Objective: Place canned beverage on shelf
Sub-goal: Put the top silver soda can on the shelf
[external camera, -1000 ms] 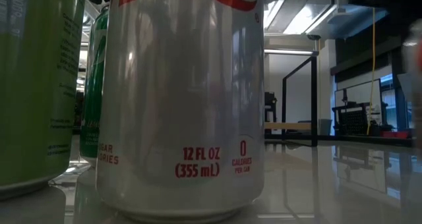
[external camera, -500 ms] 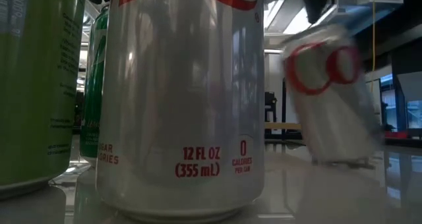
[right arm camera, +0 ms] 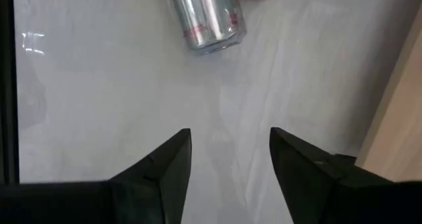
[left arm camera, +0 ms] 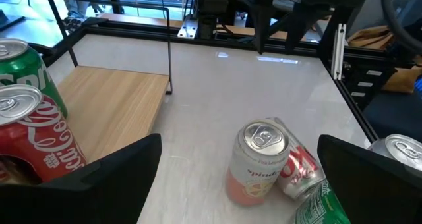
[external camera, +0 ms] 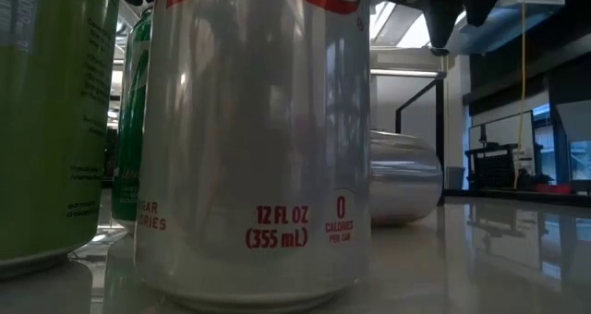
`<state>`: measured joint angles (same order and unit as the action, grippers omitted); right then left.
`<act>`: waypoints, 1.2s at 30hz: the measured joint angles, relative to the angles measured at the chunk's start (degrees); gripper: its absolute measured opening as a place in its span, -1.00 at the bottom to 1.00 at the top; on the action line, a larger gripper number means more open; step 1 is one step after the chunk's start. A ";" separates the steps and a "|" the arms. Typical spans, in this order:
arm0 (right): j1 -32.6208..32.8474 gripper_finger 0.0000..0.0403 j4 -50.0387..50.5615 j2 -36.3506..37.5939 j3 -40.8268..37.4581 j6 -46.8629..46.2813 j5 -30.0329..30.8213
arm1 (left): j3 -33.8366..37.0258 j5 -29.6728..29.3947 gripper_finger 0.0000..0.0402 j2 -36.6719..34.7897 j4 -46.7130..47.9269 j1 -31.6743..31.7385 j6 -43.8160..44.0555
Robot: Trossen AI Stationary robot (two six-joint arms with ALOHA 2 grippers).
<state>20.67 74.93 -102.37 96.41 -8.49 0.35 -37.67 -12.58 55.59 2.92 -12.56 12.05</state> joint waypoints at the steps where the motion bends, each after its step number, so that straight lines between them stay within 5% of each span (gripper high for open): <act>1: -0.02 -0.02 -0.17 0.00 -0.23 -0.02 -0.17 | 0.00 0.00 0.97 0.00 0.00 0.00 0.00; 30: -0.07 -0.02 -5.01 0.00 -0.51 -0.17 -0.19 | 0.00 0.00 0.97 0.00 0.00 0.00 0.00; 36: -0.07 0.21 -4.44 -0.53 -0.51 -0.02 -1.44 | 0.00 0.00 0.97 0.00 0.00 0.00 0.00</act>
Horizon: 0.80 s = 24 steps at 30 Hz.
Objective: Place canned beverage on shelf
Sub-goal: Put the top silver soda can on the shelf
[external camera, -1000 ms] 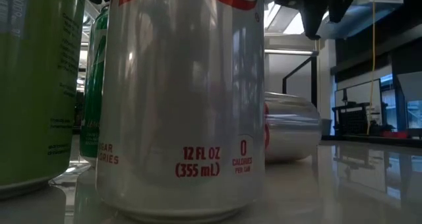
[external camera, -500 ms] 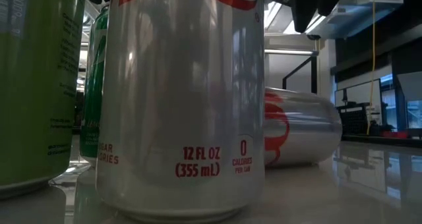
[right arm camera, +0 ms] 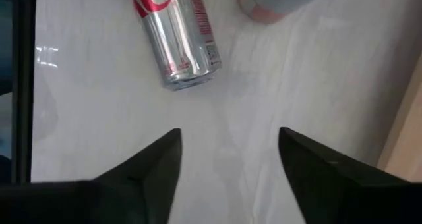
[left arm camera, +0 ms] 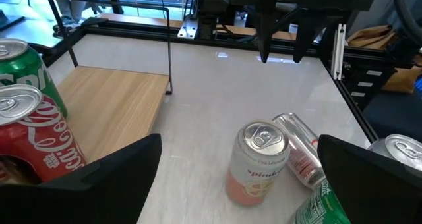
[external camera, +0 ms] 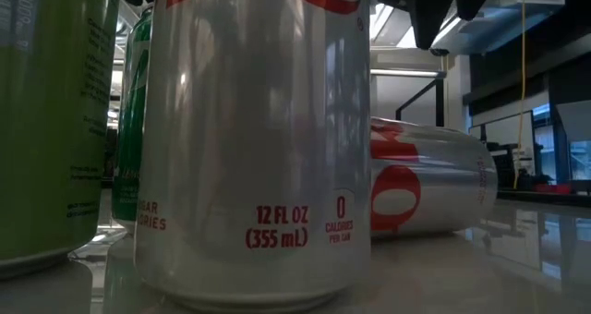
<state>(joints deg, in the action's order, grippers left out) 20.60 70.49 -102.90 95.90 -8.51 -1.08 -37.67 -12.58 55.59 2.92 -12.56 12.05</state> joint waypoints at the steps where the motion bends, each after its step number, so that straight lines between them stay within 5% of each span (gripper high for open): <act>1: 0.00 0.29 -0.18 -0.24 0.00 0.08 0.00 | 0.00 0.00 0.97 0.00 0.00 0.00 0.00; 10: 0.01 0.94 -1.27 -0.47 0.02 -1.04 0.02 | 0.00 0.02 0.97 0.00 0.02 0.00 0.00; 24: 0.84 0.87 -7.51 -2.02 0.04 -9.55 -0.02 | 0.00 0.01 0.97 0.00 0.03 0.00 0.00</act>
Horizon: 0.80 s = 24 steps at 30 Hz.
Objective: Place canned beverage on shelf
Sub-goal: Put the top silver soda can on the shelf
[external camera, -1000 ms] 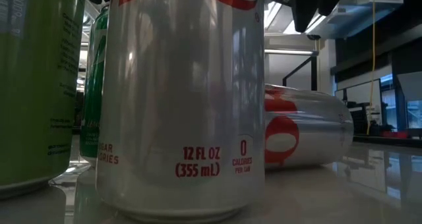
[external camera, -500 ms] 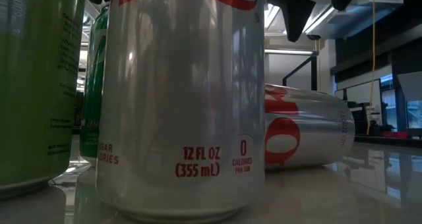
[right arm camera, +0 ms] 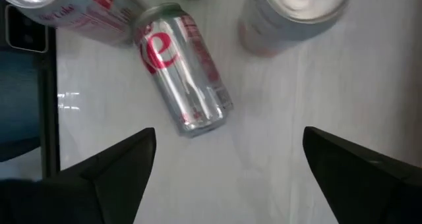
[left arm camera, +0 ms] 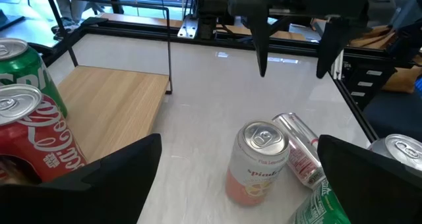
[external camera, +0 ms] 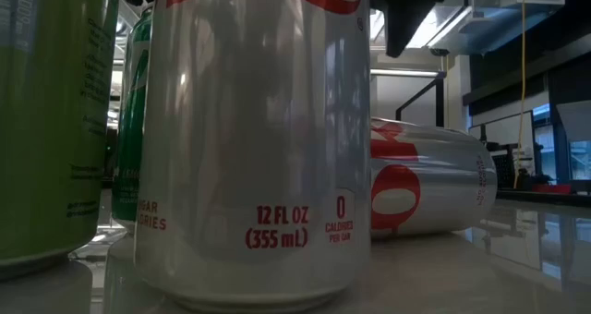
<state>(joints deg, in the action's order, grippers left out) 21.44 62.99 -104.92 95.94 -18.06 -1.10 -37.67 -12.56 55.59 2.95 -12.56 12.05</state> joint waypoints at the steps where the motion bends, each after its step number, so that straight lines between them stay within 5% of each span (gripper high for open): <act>1: 0.26 0.87 -0.30 -0.33 0.02 -0.14 -0.11 | 0.00 0.02 0.97 0.00 -0.01 0.00 0.00; 24: 5.19 0.87 -7.97 -12.08 -0.04 1.94 1.62 | -0.02 0.10 0.97 0.02 0.41 -0.28 -0.13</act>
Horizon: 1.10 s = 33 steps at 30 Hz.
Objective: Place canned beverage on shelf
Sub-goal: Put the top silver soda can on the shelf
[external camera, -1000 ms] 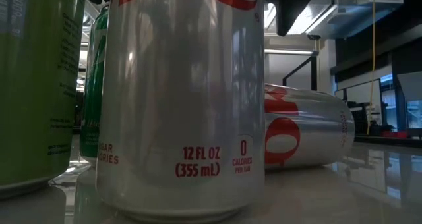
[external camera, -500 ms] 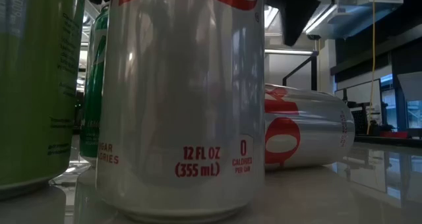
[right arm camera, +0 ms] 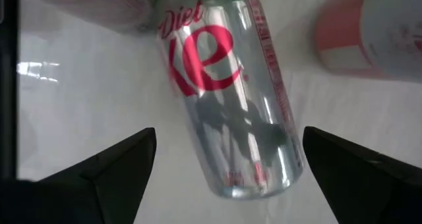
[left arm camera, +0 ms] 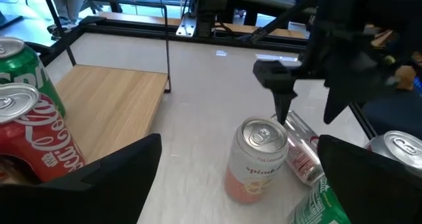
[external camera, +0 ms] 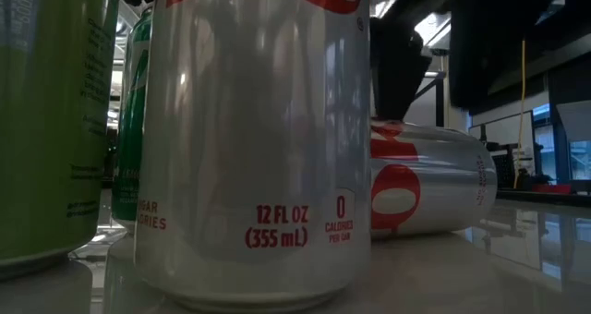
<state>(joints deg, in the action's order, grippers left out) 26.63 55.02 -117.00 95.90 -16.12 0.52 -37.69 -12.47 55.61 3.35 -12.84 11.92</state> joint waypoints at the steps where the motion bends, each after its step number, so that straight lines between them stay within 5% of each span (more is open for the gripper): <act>1: -0.02 0.87 -0.17 -0.40 0.00 0.04 0.43 | 0.00 0.04 0.97 0.00 0.01 0.00 0.00; 17: -0.02 0.85 -1.13 -7.75 0.00 0.04 -0.11 | 0.00 -0.01 0.97 0.00 -0.02 0.00 -0.03; 26: -0.02 0.45 -1.06 -8.30 0.04 -0.09 -0.27 | 0.00 -0.04 0.97 0.00 -0.36 0.00 0.00; 33: -0.02 0.45 -0.92 -8.17 0.07 -0.92 -1.14 | 0.00 -0.07 0.97 0.00 -0.45 0.00 -0.02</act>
<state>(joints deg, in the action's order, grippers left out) 26.61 54.10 -125.16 95.96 -17.04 -0.62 -37.69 -12.53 55.61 2.90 -12.84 11.90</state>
